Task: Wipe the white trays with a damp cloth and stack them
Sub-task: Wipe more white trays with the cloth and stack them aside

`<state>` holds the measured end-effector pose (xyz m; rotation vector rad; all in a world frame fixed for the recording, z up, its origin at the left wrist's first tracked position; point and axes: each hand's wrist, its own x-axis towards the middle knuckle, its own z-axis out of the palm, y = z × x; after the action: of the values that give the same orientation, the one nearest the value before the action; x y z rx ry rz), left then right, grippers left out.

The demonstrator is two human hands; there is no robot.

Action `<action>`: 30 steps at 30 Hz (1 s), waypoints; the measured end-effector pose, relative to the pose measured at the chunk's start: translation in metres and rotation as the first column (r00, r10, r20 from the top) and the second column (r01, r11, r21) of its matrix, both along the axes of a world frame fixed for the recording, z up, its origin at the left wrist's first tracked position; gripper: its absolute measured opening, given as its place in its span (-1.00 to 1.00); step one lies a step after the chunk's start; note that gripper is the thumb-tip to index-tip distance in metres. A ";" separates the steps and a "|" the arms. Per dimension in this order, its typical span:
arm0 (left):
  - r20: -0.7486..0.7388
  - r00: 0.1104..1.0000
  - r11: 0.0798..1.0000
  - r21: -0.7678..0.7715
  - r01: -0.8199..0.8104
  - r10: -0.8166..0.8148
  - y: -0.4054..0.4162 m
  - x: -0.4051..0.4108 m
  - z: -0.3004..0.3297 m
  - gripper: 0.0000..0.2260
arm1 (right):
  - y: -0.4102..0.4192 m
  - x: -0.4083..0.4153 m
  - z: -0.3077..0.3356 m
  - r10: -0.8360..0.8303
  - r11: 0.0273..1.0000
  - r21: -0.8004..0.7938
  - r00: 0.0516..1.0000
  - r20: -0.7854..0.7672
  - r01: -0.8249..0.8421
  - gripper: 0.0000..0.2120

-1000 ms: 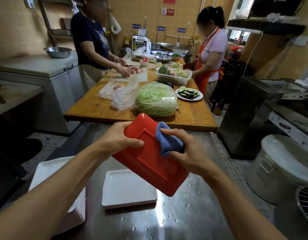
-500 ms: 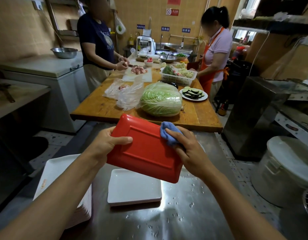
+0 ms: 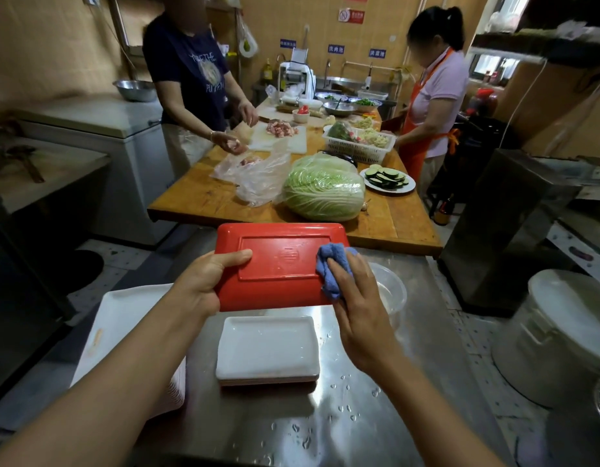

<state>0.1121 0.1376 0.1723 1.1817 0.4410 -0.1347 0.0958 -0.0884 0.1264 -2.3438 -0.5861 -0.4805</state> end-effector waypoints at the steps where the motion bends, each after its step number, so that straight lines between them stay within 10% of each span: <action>1: -0.013 1.000 1.000 -0.025 0.004 -0.004 -0.001 -0.002 0.001 -0.90 | 0.004 -0.002 -0.002 -0.023 1.000 0.002 0.999 0.045 0.022 -0.50; 10: -0.042 0.999 0.975 -0.220 0.005 -0.014 -0.018 -0.007 -0.003 -0.73 | 0.082 -0.030 -0.009 0.067 0.979 -0.200 0.972 0.224 -0.022 -0.55; 20: 0.100 0.989 0.981 -0.171 -0.095 0.113 0.001 -0.019 -0.020 -0.82 | 0.088 0.012 0.022 -0.004 0.965 -0.261 1.000 -0.023 -0.003 -0.56; 30: 0.066 0.991 0.979 -0.179 -0.099 0.113 0.047 -0.041 -0.022 -0.60 | 0.072 0.019 0.003 -0.076 0.986 0.129 0.977 -0.201 0.104 -0.59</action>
<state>0.0709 0.1847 0.1499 0.9845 0.4159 -0.0353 0.1145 -0.0164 0.1295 -2.2575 -0.3435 -0.3152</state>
